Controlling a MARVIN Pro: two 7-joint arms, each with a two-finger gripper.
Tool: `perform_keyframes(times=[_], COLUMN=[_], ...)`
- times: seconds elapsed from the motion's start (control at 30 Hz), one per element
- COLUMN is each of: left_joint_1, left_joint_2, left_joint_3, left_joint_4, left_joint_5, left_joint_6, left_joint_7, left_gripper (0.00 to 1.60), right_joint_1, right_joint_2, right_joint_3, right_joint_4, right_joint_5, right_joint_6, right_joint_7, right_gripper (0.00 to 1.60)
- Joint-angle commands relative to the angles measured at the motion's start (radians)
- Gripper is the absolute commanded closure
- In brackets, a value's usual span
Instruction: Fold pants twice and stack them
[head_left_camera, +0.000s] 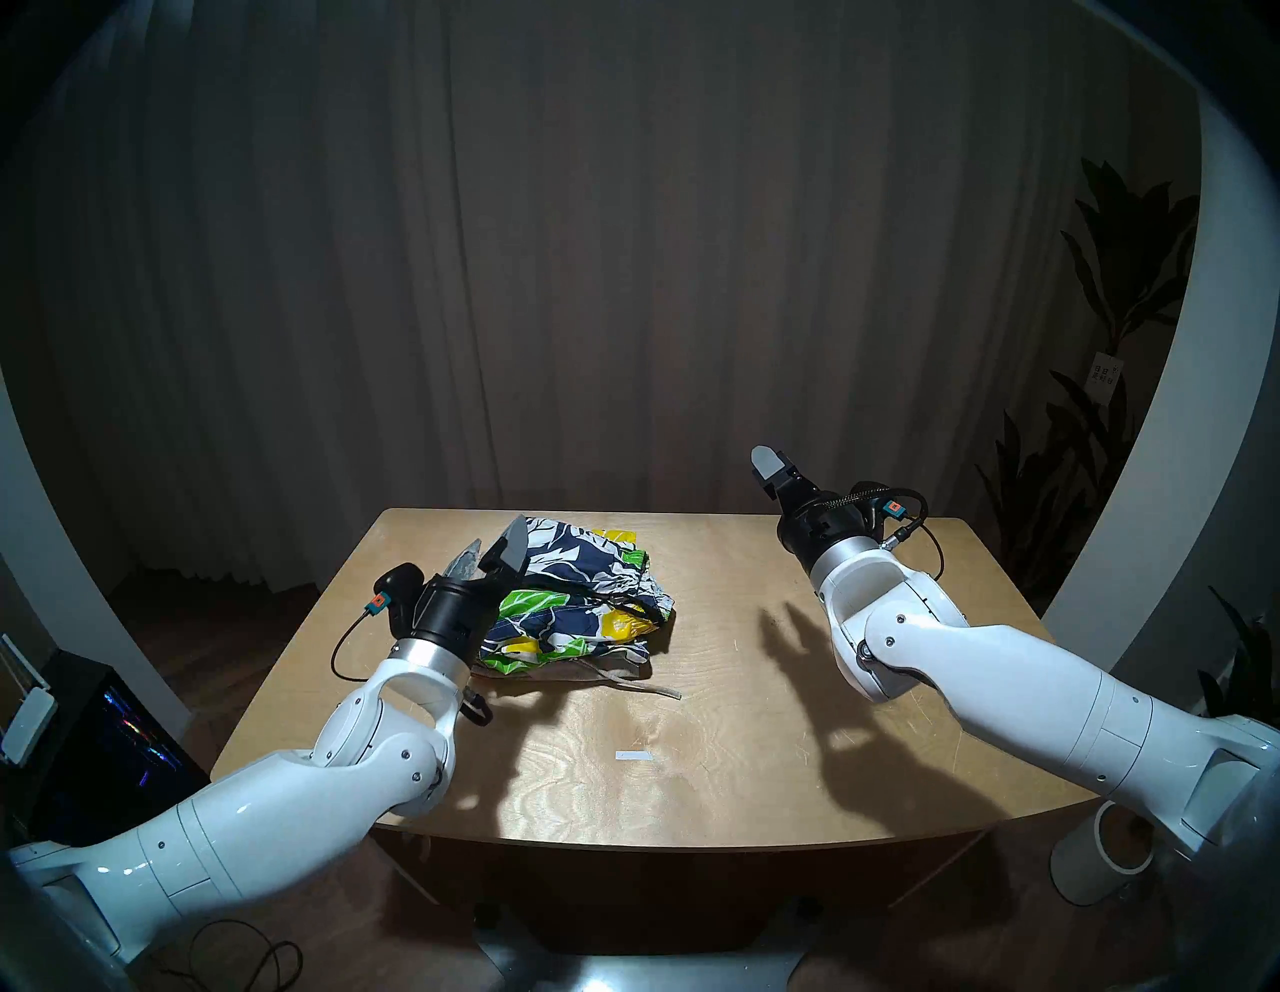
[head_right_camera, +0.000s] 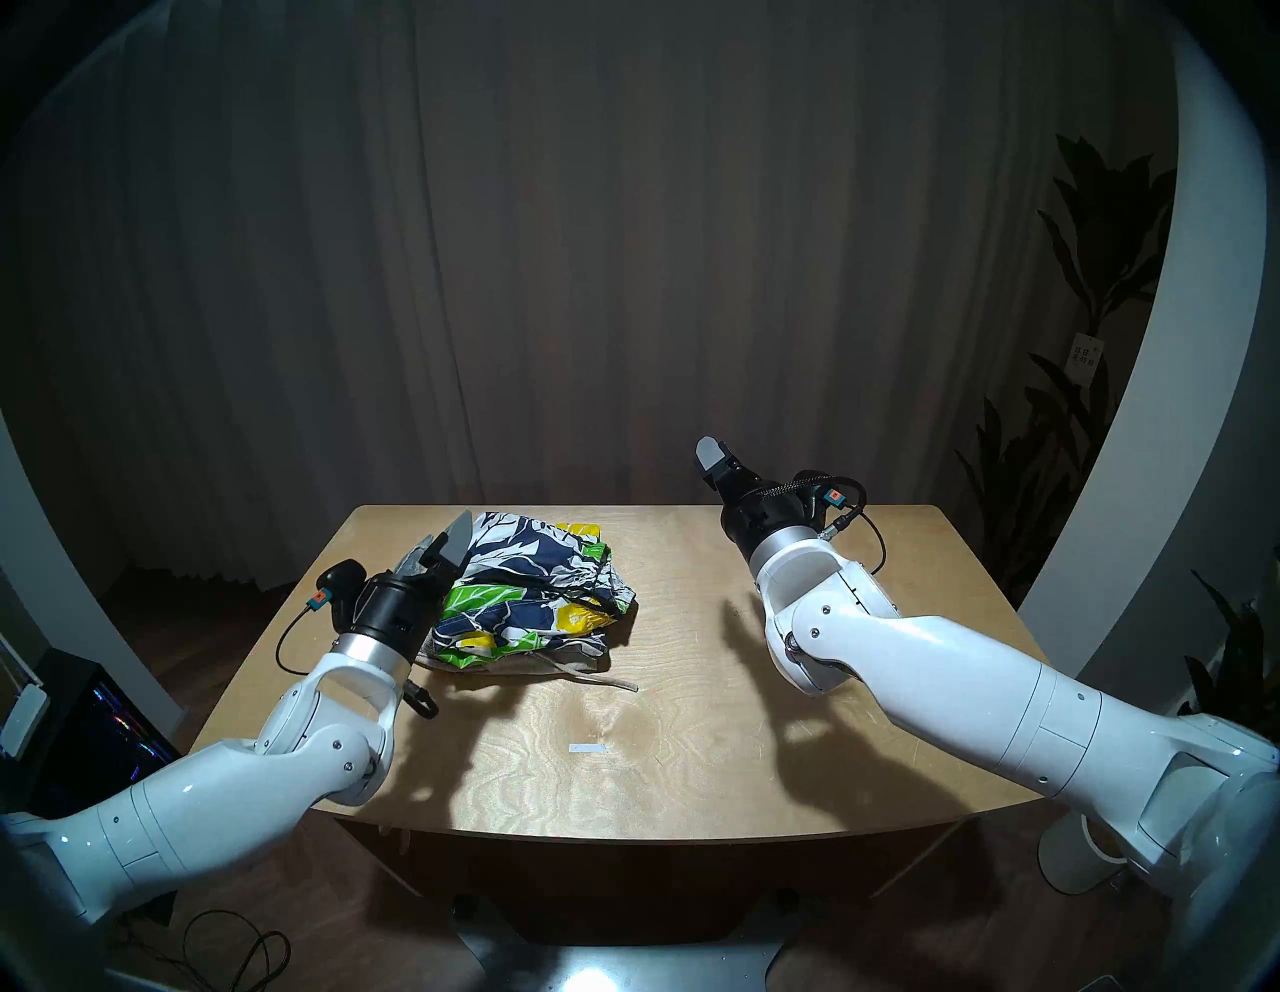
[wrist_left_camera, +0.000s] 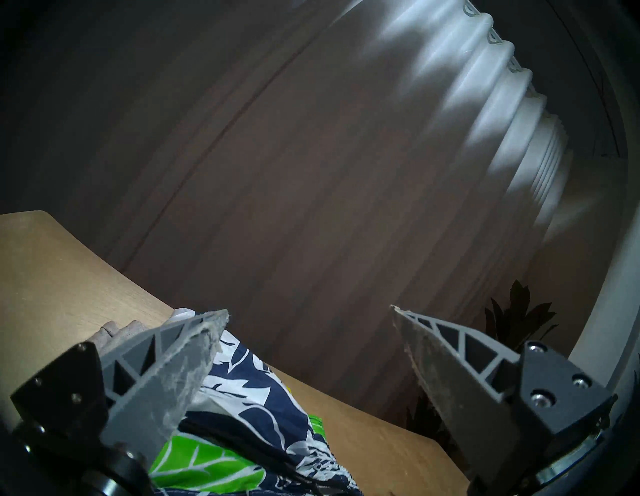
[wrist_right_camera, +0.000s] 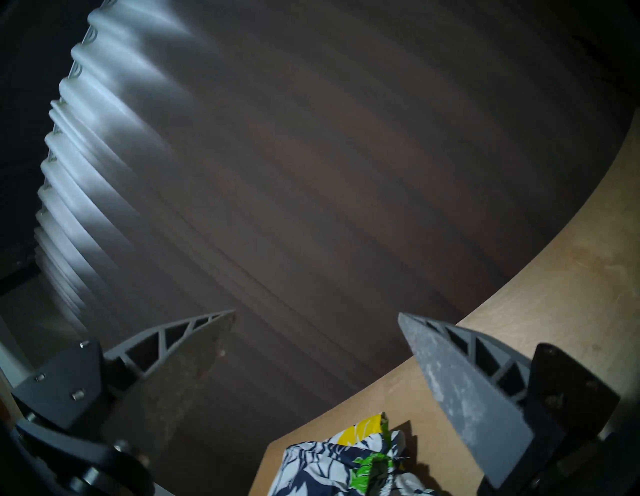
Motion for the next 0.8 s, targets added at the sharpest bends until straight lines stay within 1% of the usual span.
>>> perform_keyframes(times=[0.0,0.13,0.17,0.27,0.33,0.4,0.6,0.63,0.7,0.77], left_joint_1=[-0.114,-0.16,-0.158,-0.196,-0.203,-0.227,-0.28,-0.286,-0.31,-0.319], left_joint_2=[-0.108,-0.08,-0.077,-0.079,-0.093,-0.098,-0.113,-0.12,-0.153,-0.166], left_joint_3=[-0.043,-0.004,-0.002,0.028,0.033,0.051,0.078,0.078,0.078,0.08], left_joint_4=[0.066,0.143,0.153,0.197,0.211,0.235,0.29,0.299,0.323,0.337], left_joint_5=[0.041,0.156,0.178,0.25,0.281,0.341,0.465,0.487,0.516,0.551], left_joint_6=[0.069,0.11,0.117,0.14,0.15,0.168,0.213,0.221,0.242,0.254], left_joint_7=[0.025,0.029,0.029,0.035,0.04,0.043,0.05,0.054,0.07,0.077], left_gripper=[0.0,0.0,0.0,0.0,0.0,0.0,0.0,0.0,0.0,0.0], right_joint_1=[0.067,0.078,0.081,0.096,0.106,0.122,0.164,0.171,0.189,0.199], right_joint_2=[0.012,0.008,0.008,0.008,0.005,0.002,-0.007,-0.01,-0.022,-0.029], right_joint_3=[-0.022,-0.037,-0.04,-0.053,-0.058,-0.066,-0.08,-0.083,-0.092,-0.098], right_joint_4=[0.038,0.066,0.072,0.092,0.103,0.118,0.165,0.175,0.198,0.211], right_joint_5=[-0.114,-0.157,-0.168,-0.206,-0.225,-0.257,-0.337,-0.352,-0.389,-0.413], right_joint_6=[0.037,0.046,0.048,0.06,0.068,0.079,0.115,0.123,0.142,0.152], right_joint_7=[0.014,0.013,0.016,0.02,0.022,0.027,0.038,0.039,0.037,0.037], right_gripper=[0.0,0.0,0.0,0.0,0.0,0.0,0.0,0.0,0.0,0.0])
